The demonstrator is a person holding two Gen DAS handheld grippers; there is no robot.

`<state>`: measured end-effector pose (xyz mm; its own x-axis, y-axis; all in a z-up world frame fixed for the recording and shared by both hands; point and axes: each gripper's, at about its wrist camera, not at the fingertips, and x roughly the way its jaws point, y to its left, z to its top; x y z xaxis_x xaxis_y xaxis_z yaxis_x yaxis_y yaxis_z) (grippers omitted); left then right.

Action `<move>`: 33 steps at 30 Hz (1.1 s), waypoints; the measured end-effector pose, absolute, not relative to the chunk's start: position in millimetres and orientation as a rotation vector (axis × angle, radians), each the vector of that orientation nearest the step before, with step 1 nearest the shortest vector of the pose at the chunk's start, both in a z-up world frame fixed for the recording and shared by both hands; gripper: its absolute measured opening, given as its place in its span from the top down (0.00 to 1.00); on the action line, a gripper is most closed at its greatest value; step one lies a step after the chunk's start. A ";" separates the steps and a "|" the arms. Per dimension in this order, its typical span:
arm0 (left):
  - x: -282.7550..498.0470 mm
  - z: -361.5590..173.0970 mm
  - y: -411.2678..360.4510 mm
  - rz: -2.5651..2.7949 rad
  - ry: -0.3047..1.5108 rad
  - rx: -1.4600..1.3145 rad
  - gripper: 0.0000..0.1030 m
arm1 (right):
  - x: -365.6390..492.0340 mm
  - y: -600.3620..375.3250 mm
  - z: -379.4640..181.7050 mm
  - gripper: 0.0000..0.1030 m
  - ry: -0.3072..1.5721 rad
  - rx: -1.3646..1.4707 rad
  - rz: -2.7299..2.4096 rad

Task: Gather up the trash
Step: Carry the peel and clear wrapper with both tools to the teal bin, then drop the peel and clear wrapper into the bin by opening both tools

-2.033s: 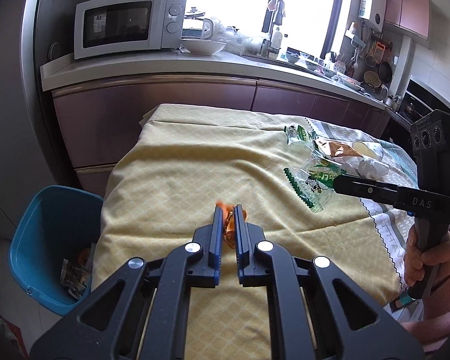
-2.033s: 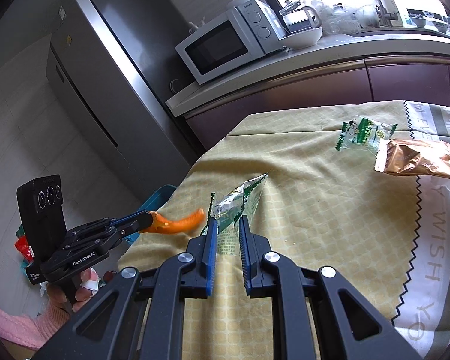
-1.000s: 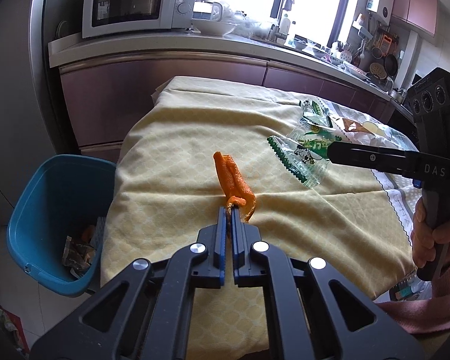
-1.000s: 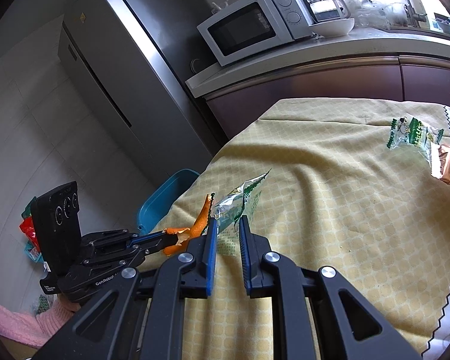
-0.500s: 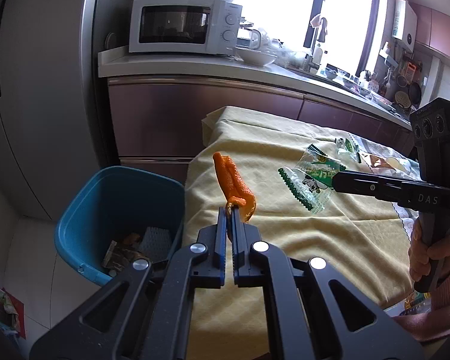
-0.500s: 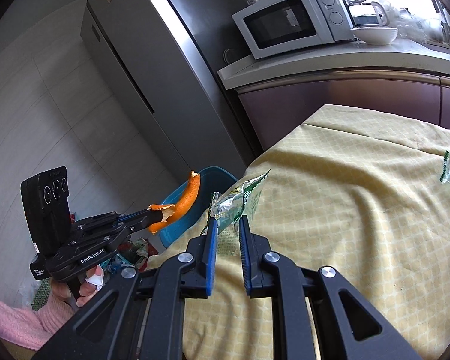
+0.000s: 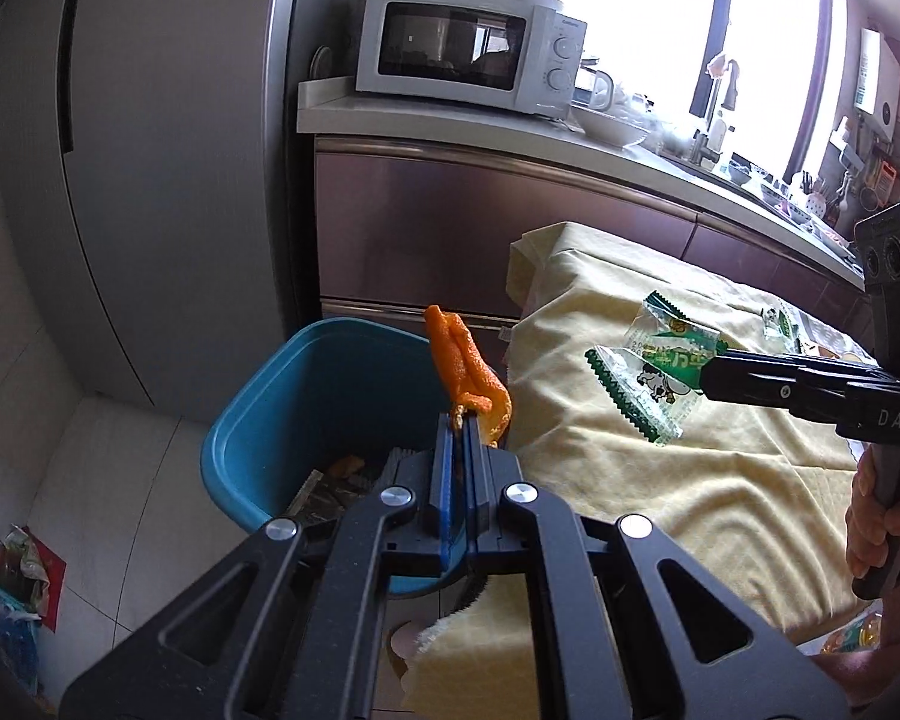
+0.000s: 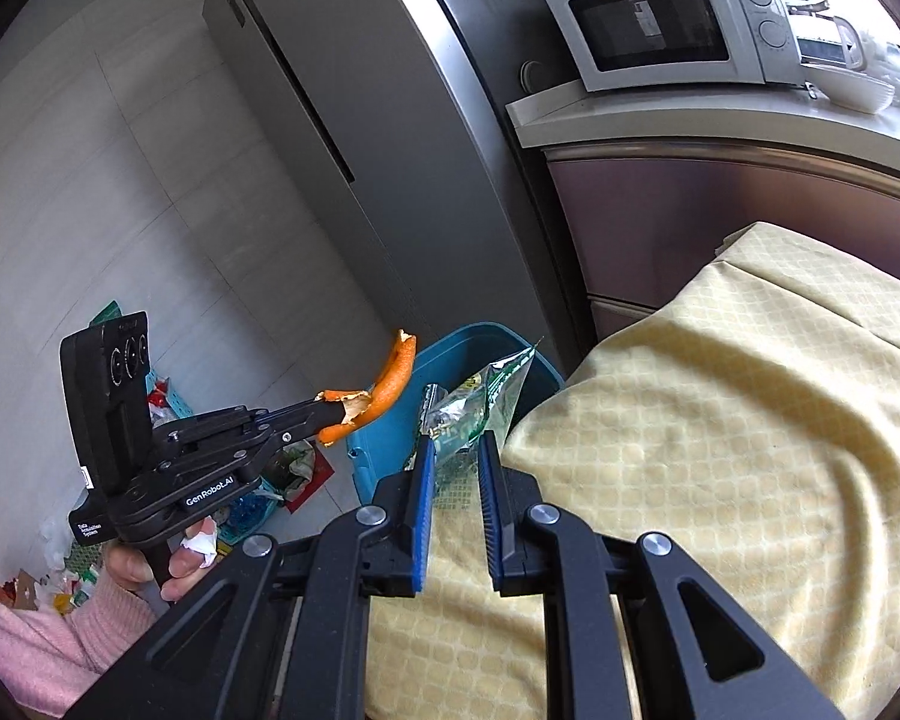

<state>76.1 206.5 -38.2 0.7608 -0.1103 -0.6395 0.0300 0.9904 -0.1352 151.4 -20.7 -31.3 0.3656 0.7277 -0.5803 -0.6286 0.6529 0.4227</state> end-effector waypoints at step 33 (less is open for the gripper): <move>133.0 -95.4 237.9 0.006 0.827 -0.189 0.96 | 195.6 89.4 -72.7 0.79 0.997 -0.060 0.868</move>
